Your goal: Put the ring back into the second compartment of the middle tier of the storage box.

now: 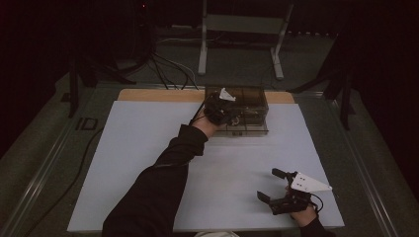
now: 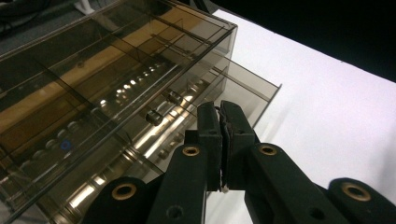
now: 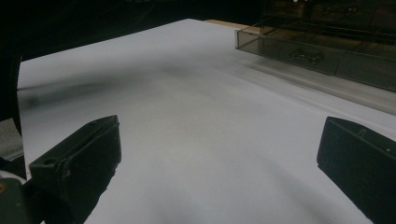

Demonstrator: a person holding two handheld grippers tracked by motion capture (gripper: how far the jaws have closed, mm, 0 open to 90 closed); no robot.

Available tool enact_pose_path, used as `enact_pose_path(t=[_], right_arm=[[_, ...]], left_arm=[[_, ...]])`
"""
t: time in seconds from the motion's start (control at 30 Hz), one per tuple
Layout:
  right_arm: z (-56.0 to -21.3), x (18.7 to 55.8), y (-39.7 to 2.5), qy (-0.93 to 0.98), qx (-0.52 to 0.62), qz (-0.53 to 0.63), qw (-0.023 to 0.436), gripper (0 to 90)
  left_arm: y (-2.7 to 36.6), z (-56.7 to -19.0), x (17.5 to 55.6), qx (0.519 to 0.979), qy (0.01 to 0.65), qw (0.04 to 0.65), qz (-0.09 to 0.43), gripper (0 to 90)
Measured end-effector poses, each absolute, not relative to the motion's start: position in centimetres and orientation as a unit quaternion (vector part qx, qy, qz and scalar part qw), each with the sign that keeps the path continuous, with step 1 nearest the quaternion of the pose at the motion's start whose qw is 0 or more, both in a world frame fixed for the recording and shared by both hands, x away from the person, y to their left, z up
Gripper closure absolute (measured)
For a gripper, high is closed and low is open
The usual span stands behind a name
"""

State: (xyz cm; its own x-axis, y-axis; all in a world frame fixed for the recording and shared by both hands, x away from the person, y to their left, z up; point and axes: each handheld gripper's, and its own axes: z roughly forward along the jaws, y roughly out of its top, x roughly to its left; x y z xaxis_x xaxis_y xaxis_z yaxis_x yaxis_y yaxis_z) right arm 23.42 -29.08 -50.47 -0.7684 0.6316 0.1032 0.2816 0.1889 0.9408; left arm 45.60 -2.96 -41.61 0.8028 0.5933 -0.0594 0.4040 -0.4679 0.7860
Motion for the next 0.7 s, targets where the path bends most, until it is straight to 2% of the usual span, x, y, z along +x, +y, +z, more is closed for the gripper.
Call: enact_pose_path(t=[0.6, 0.67, 0.7], right_arm=[[-50.5, 23.4, -29.2, 0.753, 0.304, 0.563, 0.154, 0.0], [-50.5, 23.5, -29.2, 0.754, 0.305, 0.562, 0.153, 0.0], [-50.5, 23.5, -29.2, 0.754, 0.305, 0.562, 0.152, 0.0]], left_arm=[[-4.2, -43.0, 47.1, 0.844, 0.301, 0.427, 0.119, 89.4], [-4.3, -43.0, 47.2, 0.843, 0.306, 0.426, 0.119, 86.6], [-4.4, -43.0, 47.2, 0.842, 0.309, 0.424, 0.121, 79.1]])
